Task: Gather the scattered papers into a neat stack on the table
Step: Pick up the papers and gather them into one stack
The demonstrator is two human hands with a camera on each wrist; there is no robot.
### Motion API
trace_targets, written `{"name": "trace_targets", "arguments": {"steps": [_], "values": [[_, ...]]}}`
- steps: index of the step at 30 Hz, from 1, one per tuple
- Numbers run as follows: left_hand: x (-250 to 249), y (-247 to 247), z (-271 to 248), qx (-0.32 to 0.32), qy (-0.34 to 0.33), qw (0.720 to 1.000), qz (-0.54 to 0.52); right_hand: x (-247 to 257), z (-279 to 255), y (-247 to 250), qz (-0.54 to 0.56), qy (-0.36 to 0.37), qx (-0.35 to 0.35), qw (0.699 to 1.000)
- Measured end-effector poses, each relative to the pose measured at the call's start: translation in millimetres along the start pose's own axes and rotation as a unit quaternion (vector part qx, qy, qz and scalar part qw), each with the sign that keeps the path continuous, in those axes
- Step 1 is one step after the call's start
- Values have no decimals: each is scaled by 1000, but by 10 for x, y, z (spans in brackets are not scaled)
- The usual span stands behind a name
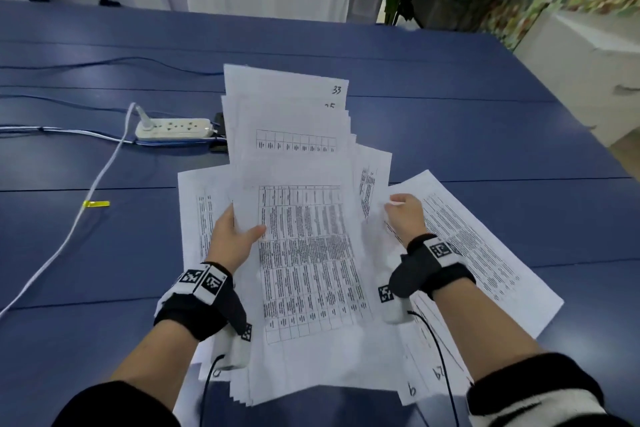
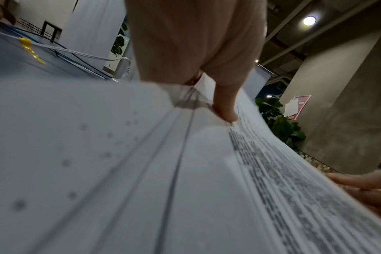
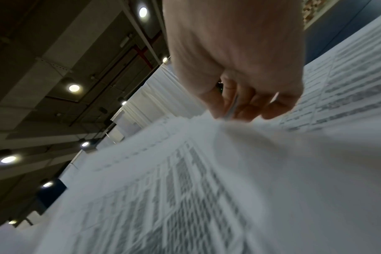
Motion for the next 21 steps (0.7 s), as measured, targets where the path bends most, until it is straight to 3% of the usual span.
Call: {"name": "trace_targets", "arguments": {"steps": [2, 4, 12, 16, 19, 21], "values": [[33, 51, 97, -13, -1, 1000, -3, -53, 96, -41, -154, -57, 26, 986], [87, 92, 174, -17, 8, 1000, -9, -50, 126, -129, -188, -81, 54, 977], [197, 183, 312, 14, 46, 998, -38, 5, 289, -435, -79, -38, 71, 994], [174, 204, 304, 26, 69, 995, -71, 21, 280, -456, -89, -35, 59, 994], [146, 202, 285, 36, 86, 992, -83, 63, 186, -454, 10, -6, 49, 999], [145, 218, 253, 37, 101, 991, -84, 10, 126, -364, 20, 2, 50, 999]]}}
Point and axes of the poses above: each hand's wrist, its own z-axis towards the middle knuckle, its own y-axis out of the back of the hand, x = y × z, the point moved 1 cm from there along z, towards the middle knuckle, and after that the axes turned 10 degrees about y, right-handed, at the moved point
